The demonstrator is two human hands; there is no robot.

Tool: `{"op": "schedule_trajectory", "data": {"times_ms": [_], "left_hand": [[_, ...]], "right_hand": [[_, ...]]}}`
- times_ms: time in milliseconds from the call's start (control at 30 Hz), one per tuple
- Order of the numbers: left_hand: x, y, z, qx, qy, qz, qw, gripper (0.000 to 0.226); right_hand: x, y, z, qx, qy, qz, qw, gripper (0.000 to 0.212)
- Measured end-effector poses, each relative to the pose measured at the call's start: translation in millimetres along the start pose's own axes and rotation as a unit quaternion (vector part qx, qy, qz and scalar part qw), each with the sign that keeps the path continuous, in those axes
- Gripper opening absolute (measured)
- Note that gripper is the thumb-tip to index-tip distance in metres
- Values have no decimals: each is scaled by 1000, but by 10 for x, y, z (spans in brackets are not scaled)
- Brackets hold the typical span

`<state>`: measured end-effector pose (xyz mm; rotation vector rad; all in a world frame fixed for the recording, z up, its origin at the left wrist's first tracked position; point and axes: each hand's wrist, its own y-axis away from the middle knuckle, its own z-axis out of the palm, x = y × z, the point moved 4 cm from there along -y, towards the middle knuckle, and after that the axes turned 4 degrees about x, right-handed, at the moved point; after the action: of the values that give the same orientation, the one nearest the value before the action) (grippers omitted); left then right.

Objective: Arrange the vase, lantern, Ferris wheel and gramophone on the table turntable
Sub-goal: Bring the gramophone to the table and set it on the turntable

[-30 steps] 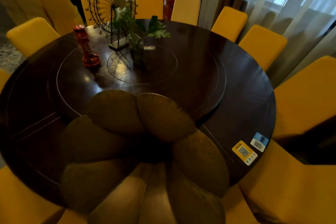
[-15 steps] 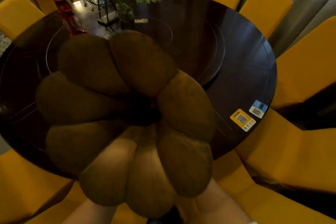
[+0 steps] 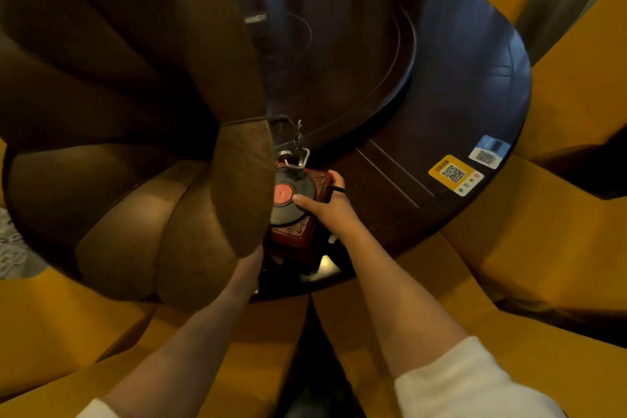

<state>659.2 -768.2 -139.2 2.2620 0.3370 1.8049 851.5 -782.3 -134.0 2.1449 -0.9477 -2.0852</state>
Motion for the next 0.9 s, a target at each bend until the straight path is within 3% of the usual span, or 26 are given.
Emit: {"op": "schedule_trajectory", "data": {"times_ms": [33, 233, 400, 433, 500, 567, 900], "left_hand": [[-7, 11, 42, 2, -1, -1, 1000, 7], [86, -25, 290, 3, 111, 28, 993, 45], [41, -46, 316, 53, 132, 45, 989, 21], [61, -71, 282, 62, 137, 39, 988, 25], [79, -134, 208, 78, 110, 18, 991, 76], [111, -176, 160, 79, 100, 8, 992, 96], [377, -300, 2, 95, 119, 20, 988, 86]], "right_hand": [[32, -27, 4, 1, -2, -4, 1000, 117], [63, -140, 88, 22, 75, -37, 996, 108], [99, -157, 120, 17, 60, -34, 997, 106], [89, -156, 135, 20, 57, -35, 998, 106], [52, -133, 161, 34, 66, -42, 996, 106], [-11, -132, 192, 44, 96, -52, 993, 105], [-297, -54, 252, 46, 104, -19, 993, 103]]}}
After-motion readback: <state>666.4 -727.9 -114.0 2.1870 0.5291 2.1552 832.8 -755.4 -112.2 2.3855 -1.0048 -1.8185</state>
